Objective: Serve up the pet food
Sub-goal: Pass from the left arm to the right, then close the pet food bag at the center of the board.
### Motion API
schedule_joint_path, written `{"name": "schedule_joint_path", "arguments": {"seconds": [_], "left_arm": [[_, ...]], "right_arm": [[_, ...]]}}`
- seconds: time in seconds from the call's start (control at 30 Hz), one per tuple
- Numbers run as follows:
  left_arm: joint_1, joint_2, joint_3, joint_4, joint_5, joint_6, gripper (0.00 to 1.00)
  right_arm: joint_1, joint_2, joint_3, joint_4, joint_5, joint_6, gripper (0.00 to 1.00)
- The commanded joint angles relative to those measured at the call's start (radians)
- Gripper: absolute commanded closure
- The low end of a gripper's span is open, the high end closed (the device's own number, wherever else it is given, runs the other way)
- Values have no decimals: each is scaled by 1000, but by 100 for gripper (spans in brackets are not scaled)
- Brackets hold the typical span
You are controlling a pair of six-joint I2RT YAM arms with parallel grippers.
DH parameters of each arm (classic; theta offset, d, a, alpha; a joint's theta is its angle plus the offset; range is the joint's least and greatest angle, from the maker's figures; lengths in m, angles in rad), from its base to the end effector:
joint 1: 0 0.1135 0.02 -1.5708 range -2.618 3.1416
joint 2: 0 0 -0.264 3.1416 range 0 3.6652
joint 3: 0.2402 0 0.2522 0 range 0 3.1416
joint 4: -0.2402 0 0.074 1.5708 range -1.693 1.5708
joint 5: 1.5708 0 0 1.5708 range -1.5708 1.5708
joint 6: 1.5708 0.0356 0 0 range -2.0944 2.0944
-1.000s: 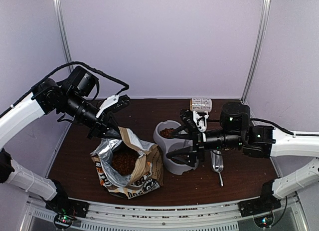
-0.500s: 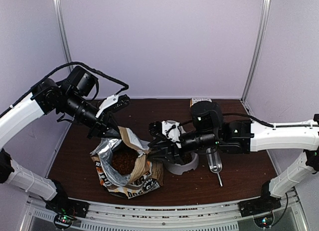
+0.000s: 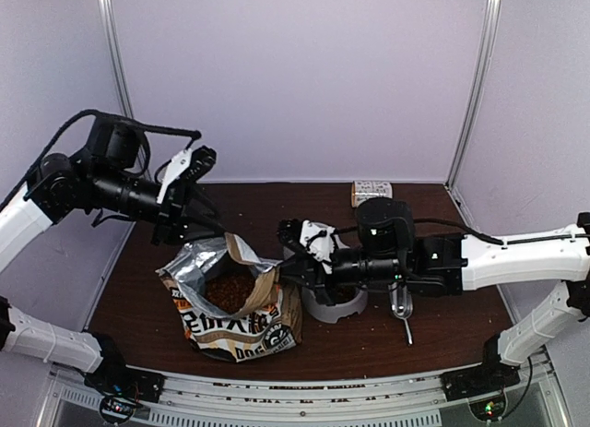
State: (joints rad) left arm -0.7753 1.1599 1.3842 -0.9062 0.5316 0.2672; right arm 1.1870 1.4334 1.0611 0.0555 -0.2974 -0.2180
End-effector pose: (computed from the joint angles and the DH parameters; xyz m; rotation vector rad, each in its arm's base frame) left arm 0.1454 -0.1678 0.4025 1.3827 1.8182 -0.8680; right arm 0.1163 0.3159 0.3081 -1.4386 1.3678 0.9276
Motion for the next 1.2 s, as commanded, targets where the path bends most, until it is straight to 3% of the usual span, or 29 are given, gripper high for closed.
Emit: {"name": "schedule_joint_path", "arguments": {"seconds": [0.0,0.1,0.23,0.53,0.8,0.9,1.07,1.17], "left_arm": [[2,-110,2,222,-51,-12,50],[20,-152,-35,232,-112,-34,26],[47,-212,-109,238,-139,-64,12],[141,-425,-303,213,-138,-164,2],[178,-425,-369,122,-68,-160,3],[180,-409,-385,119,-60,-147,11],[182,-396,-407,158,-60,-147,50],[181,-383,-418,192,-36,-149,65]], "right_arm": [[-64,-86,-109,209,72,194,100],[-105,-98,-135,238,28,281,100],[-161,-109,-168,292,-22,371,100],[-214,-106,-194,358,-72,461,100],[-240,-99,-189,386,-100,509,100],[-245,-94,-189,392,-105,520,100],[-252,-90,-189,399,-111,528,100],[-255,-84,-188,401,-118,531,100]]}}
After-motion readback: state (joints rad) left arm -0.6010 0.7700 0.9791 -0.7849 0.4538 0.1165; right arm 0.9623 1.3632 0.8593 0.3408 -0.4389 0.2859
